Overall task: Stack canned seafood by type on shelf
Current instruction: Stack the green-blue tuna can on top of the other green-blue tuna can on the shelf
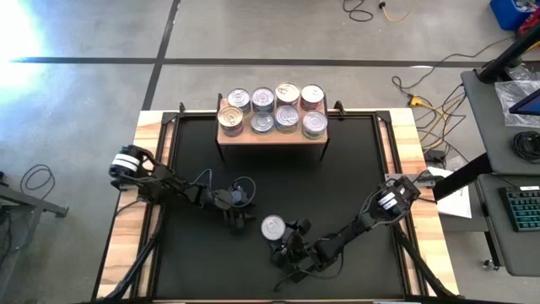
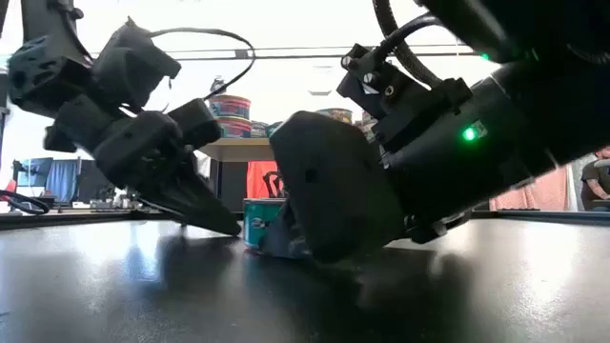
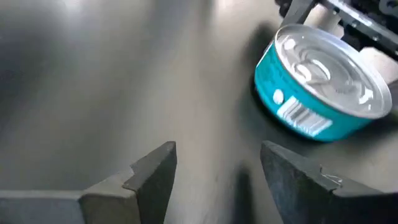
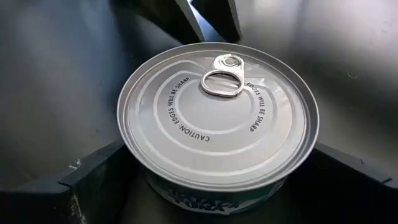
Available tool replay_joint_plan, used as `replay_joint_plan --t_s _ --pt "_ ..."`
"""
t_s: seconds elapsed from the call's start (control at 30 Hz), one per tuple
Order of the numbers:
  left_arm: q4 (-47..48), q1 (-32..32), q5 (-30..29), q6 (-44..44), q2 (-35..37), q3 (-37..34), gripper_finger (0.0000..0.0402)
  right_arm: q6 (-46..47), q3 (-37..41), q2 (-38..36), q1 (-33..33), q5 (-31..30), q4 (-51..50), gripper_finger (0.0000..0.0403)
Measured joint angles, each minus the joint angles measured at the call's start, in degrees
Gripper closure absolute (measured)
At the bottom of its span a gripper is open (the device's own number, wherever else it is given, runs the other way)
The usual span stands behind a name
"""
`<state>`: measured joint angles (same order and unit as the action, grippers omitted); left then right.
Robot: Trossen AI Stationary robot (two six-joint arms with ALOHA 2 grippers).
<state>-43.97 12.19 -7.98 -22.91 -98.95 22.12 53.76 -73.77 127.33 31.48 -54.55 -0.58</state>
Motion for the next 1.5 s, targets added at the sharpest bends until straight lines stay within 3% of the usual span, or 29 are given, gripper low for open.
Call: replay_joint_plan --t_s 0.2,0.4,0.9,1.03,1.2,1.5 --pt "-0.1 0.6 2.9 5.4 -6.9 7.6 0.0184 -1.1 0.0 0.8 0.0 -2.1 1.8 0.0003" --pt "-1.3 1.9 1.8 8.2 -11.0 10.1 0.0185 -2.2 0.1 0.9 0.2 -4.3 1.7 0.0003" --pt "-0.5 3.9 -1.1 6.3 -11.1 11.7 0.0182 0.8 -0.4 0.8 -0.6 -7.6 2.1 0.0004" --pt "3.6 3.6 -1.0 4.3 -6.5 9.3 0.017 -0.3 -0.8 0.6 -0.5 -6.6 2.3 0.002" --pt "15.3 3.7 1.1 4.2 3.7 7.1 0.0156 -0.7 -0.8 -1.2 -0.7 -5.4 -0.4 0.0028" --pt "51.1 3.3 -2.7 -1.3 28.2 10.7 0.0149 -6.3 -0.7 -10.9 -1.1 -2.1 -4.2 0.0031"
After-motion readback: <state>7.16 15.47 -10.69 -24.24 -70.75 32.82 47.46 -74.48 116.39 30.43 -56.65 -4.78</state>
